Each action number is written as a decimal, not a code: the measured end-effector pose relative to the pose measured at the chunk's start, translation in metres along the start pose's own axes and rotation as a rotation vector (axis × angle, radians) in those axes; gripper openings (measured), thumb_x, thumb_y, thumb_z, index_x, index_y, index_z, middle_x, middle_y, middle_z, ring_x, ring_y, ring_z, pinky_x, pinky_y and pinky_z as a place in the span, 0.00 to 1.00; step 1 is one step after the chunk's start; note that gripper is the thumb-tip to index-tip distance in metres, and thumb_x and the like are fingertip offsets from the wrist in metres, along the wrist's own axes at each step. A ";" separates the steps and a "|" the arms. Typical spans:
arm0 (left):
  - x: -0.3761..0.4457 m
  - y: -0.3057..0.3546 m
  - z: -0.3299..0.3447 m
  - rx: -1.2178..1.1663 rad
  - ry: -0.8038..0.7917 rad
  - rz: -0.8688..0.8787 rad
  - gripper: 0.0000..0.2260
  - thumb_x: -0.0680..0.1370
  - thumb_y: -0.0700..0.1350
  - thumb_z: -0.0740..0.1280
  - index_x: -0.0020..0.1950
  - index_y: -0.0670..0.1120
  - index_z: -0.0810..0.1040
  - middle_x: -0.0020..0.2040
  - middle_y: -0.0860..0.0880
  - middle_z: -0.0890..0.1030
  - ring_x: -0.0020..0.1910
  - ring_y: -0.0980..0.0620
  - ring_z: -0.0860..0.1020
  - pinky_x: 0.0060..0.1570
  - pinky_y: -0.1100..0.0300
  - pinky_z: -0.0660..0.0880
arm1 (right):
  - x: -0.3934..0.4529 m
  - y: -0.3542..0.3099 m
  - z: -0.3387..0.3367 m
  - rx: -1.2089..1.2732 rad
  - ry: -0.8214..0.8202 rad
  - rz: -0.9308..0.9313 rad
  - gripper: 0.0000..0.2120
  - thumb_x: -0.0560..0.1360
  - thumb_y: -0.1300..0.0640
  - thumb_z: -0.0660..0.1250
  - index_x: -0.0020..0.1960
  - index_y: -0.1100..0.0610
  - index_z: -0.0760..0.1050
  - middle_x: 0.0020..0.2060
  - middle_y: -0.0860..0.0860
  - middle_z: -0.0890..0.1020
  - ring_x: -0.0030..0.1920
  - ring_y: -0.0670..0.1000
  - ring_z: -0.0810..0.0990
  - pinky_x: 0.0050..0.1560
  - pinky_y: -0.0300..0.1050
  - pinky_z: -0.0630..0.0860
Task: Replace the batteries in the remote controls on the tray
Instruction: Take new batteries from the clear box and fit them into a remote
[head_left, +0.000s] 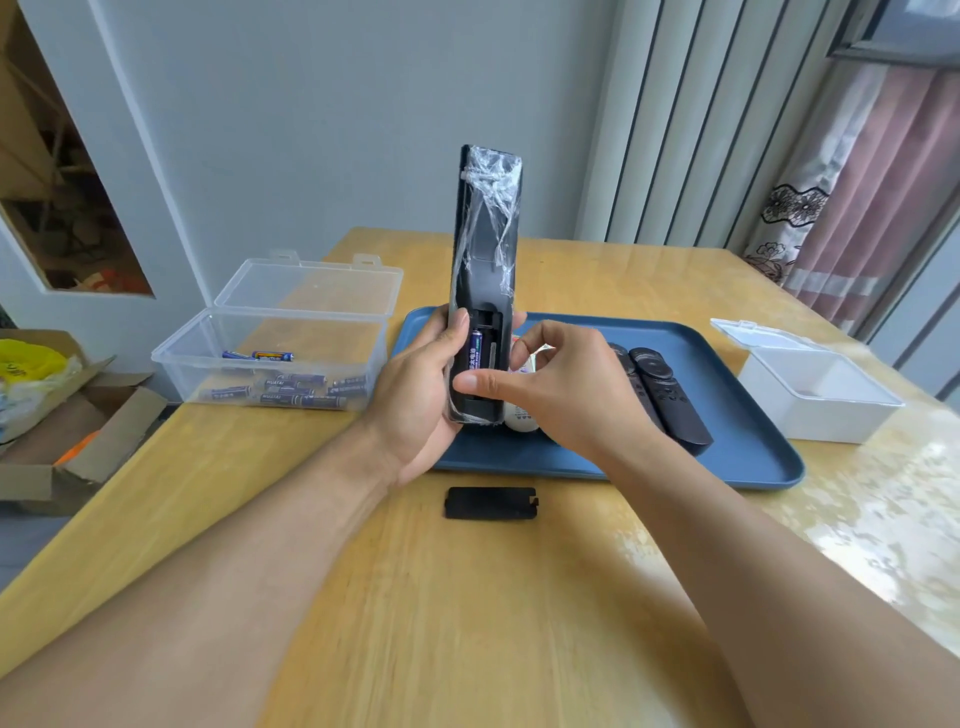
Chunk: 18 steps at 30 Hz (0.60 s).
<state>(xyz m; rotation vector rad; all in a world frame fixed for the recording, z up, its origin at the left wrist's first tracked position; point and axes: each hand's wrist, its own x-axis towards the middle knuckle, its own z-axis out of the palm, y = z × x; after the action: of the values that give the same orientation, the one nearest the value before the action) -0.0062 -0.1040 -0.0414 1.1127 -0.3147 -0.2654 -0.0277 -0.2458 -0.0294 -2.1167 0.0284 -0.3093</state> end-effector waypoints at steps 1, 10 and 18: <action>0.000 0.000 0.000 -0.005 0.009 0.006 0.17 0.87 0.49 0.52 0.68 0.48 0.75 0.64 0.49 0.82 0.55 0.50 0.81 0.50 0.56 0.81 | -0.001 0.001 0.001 0.050 -0.021 0.013 0.28 0.59 0.38 0.82 0.41 0.59 0.75 0.23 0.42 0.74 0.22 0.41 0.69 0.25 0.34 0.64; 0.013 0.002 -0.008 -0.040 0.267 0.144 0.16 0.86 0.46 0.57 0.69 0.41 0.74 0.61 0.45 0.84 0.59 0.46 0.83 0.53 0.50 0.81 | 0.016 0.011 -0.014 0.366 -0.098 0.204 0.15 0.73 0.46 0.75 0.45 0.54 0.74 0.33 0.47 0.71 0.27 0.46 0.64 0.29 0.40 0.62; 0.011 0.004 -0.015 0.025 0.235 0.047 0.14 0.81 0.37 0.66 0.66 0.40 0.74 0.63 0.39 0.81 0.50 0.44 0.84 0.39 0.48 0.82 | 0.017 0.011 -0.010 0.516 -0.084 0.057 0.15 0.83 0.70 0.55 0.64 0.59 0.74 0.47 0.53 0.82 0.38 0.48 0.81 0.40 0.37 0.77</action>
<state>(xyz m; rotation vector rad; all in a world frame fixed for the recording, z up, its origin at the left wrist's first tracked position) 0.0096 -0.0938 -0.0427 1.1467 -0.1352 -0.0879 -0.0120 -0.2625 -0.0304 -1.6113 -0.0370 -0.1696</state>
